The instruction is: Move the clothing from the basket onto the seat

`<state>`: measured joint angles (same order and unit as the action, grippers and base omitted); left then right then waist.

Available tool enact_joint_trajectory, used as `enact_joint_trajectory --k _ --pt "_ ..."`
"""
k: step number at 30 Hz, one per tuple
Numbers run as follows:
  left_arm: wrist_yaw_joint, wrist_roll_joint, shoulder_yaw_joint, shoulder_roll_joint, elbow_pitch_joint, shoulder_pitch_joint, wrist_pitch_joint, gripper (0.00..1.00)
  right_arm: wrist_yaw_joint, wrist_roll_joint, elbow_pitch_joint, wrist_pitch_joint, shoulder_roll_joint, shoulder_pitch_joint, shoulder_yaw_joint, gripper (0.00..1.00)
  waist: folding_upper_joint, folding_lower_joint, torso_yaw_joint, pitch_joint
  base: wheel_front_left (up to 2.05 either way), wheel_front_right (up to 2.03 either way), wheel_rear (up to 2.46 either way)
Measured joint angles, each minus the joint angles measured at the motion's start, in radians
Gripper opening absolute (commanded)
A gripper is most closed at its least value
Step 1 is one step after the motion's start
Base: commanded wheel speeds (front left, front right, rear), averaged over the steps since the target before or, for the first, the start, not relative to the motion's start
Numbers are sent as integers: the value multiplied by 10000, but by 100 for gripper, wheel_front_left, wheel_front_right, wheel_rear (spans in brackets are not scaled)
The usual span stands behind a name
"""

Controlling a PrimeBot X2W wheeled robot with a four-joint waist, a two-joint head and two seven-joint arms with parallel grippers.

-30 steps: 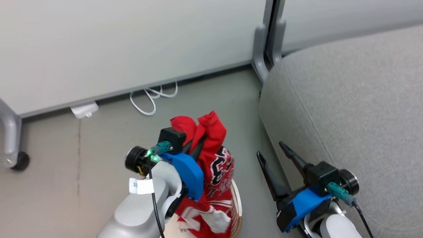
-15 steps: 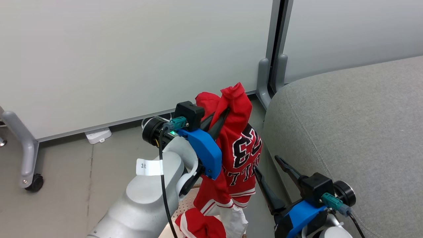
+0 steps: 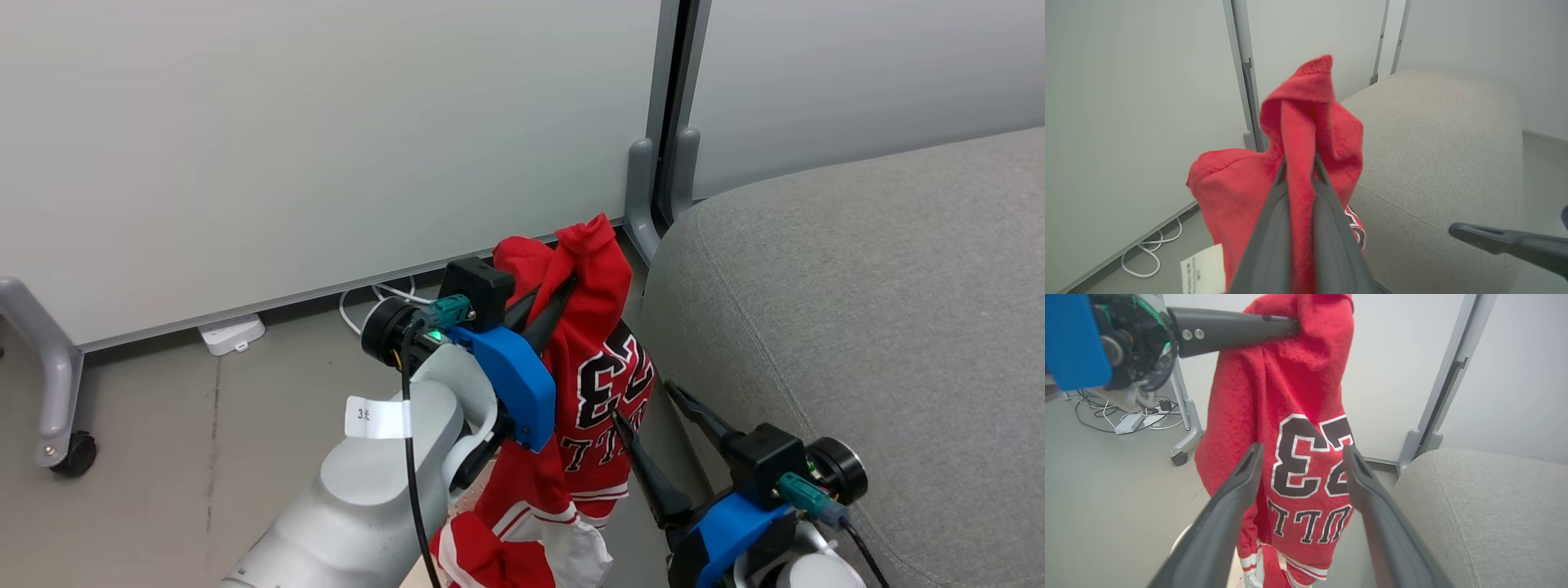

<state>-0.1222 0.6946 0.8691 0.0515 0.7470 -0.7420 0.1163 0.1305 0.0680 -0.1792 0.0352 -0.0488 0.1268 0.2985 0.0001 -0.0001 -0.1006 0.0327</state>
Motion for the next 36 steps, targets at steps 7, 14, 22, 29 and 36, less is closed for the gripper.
enact_joint_trajectory --k 7,14,22,29,36 --pt "77 207 295 -2 -38 -86 46 0 0 -211 -963 -75 2 1042 491 100 0 1 25 -140 0 0 0" --pt "113 412 604 -4 -159 -212 92 0 0 -407 -2243 23 0 2138 851 100 0 1 123 -255 0 0 0" --pt "163 667 922 -4 -345 -397 138 0 2 -115 -3745 59 0 3257 1438 100 0 1 207 -340 0 0 0" --pt "199 905 1237 -4 -539 -540 192 0 0 635 -4941 207 -4 4058 2213 100 0 2 245 -340 0 0 0" --pt "259 1120 1478 -4 -602 -628 282 0 2 1252 -5559 560 -2 4446 2460 0 0 2 271 -303 0 0 0"
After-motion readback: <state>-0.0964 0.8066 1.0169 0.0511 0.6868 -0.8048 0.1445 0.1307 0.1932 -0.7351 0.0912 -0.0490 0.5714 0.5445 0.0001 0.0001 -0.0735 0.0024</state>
